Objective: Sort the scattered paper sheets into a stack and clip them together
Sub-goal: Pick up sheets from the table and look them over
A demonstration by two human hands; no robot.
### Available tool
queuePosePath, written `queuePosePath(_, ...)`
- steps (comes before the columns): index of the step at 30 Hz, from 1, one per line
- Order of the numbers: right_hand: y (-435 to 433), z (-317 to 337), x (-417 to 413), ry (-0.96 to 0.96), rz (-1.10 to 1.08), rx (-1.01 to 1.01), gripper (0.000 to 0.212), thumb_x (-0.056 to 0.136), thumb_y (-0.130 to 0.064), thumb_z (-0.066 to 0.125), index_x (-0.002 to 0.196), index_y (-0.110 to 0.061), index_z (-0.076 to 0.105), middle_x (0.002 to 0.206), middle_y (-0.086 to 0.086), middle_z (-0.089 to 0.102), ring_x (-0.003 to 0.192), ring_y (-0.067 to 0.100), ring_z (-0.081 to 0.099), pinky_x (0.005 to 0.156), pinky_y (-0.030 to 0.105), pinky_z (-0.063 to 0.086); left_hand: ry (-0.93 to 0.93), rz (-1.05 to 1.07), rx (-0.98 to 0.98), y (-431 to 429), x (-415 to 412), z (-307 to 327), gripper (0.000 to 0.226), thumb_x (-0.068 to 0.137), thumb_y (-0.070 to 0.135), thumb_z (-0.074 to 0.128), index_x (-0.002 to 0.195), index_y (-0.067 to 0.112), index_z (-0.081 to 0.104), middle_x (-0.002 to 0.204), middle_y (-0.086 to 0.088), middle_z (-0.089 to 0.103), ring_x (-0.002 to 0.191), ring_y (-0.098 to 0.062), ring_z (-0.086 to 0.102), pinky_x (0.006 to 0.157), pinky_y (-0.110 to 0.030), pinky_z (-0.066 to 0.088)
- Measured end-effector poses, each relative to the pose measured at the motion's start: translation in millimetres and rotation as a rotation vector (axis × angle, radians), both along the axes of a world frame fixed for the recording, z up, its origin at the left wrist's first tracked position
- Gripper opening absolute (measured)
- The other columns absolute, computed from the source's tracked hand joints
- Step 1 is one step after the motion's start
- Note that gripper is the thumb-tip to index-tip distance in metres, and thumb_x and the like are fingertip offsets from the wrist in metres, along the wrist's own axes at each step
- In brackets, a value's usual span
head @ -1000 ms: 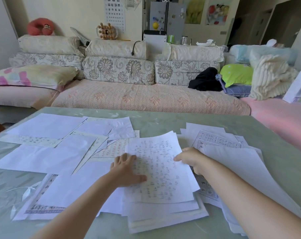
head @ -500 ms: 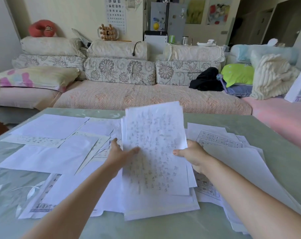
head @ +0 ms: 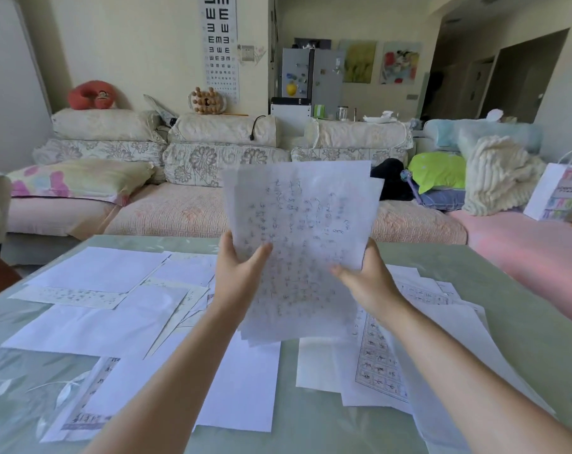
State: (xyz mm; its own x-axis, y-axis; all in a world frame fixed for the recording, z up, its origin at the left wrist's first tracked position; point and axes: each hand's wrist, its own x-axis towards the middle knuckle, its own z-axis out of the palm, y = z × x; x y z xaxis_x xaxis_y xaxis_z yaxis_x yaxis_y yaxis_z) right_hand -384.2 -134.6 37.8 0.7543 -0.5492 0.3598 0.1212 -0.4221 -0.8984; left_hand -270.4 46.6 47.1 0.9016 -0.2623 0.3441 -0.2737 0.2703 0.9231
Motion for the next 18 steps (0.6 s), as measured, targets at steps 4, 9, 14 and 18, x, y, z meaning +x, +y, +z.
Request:
queuePosePath(4, -1, -1, -4, -0.014, -0.009, 0.065, 0.041, 0.088, -0.014, 0.074, 0.113, -0.034, 0.049, 0.111, -0.012, 0.067, 0.102, 0.003, 0.066, 0.088, 0.028, 0.053, -0.052, 0.065, -0.021, -2, 2, 20, 0.042, 0.086, 0.037, 0.072, 0.120, 0.027, 0.050, 0.110, 0.003, 0.062, 0.106, -0.015, 0.062, 0.085, -0.029, 0.051)
queuePosePath(9, -2, -5, 0, 0.002, 0.023, 0.160, 0.047, 0.085, -0.009, 0.074, 0.122, -0.029, 0.053, 0.112, -0.009, 0.072, 0.102, 0.008, 0.069, 0.094, 0.038, 0.054, -0.087, 0.104, -0.062, -10, 10, 55, 0.026, 0.086, 0.047, 0.067, 0.089, 0.021, 0.064, 0.068, 0.017, 0.057, 0.058, -0.003, 0.051, 0.055, -0.020, 0.041)
queuePosePath(14, -2, -12, 5, 0.051, 0.016, 0.166, 0.045, 0.087, -0.001, 0.067, 0.123, -0.025, 0.058, 0.111, -0.010, 0.073, 0.102, 0.007, 0.069, 0.096, 0.038, 0.054, -0.021, 0.183, -0.039, -21, 23, 58, 0.006, 0.087, 0.019, 0.065, 0.090, 0.022, 0.061, 0.076, 0.005, 0.060, 0.047, 0.001, 0.046, 0.047, -0.021, 0.038)
queuePosePath(18, -1, -17, 4, 0.101, -0.001, 0.141, 0.040, 0.087, -0.001, 0.063, 0.117, -0.027, 0.063, 0.108, -0.012, 0.074, 0.101, 0.006, 0.069, 0.093, 0.036, 0.055, -0.069, 0.087, -0.095, -14, 17, 54, 0.023, 0.092, 0.029, 0.064, 0.111, 0.020, 0.057, 0.085, 0.005, 0.063, 0.060, 0.004, 0.053, 0.050, -0.011, 0.041)
